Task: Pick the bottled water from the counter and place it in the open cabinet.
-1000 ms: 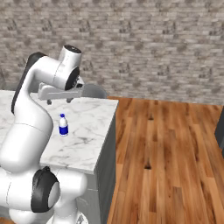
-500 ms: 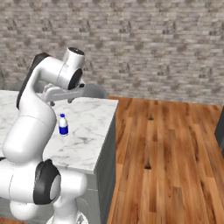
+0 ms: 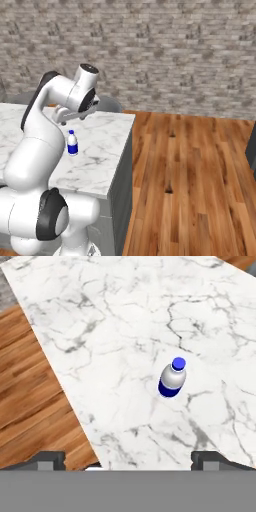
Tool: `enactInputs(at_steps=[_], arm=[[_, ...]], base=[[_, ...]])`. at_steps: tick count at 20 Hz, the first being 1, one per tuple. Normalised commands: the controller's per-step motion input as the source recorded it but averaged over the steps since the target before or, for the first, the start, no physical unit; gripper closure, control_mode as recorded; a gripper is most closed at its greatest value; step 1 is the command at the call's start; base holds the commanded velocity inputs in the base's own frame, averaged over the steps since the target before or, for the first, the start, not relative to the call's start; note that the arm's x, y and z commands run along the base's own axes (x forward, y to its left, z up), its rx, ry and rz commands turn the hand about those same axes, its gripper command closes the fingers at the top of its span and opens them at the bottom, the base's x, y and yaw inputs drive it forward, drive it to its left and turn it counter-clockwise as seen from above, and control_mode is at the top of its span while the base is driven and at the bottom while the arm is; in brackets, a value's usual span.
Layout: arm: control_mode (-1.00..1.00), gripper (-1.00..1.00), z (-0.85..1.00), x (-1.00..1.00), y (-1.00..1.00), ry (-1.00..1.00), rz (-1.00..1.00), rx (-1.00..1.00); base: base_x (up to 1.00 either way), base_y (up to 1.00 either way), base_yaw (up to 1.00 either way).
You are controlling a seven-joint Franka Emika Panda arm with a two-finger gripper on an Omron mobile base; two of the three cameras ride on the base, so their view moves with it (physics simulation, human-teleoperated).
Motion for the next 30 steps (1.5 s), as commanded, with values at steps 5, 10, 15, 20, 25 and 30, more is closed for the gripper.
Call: enactInputs(at_steps=[5,10,15,20,25,30], arm=[[-1.0,-1.0,-0.11,0.3,0.0,-0.03,0.0,0.08],[-1.0,-1.0,0.0,0.33,0.0,0.0,0.0,0.12],[-1.0,-1.0,-0.12,0.29,0.0,0.0,0.0,0.05],[-1.0,-1.0,-0.2,0.27,0.0,0.0,0.01,0.01],[-1.0,-1.0,-0.16,0.23,0.0,0.0,0.01,0.0],[-1.0,-1.0,-0.13,0.21,0.0,0.0,0.04,0.0]], base=[[0.0,0.0,0.0],[0.0,0.0,0.0],[0.0,0.0,0.0],[0.0,0.0,0.0],[0.0,0.0,0.0],[0.0,0.0,0.0]])
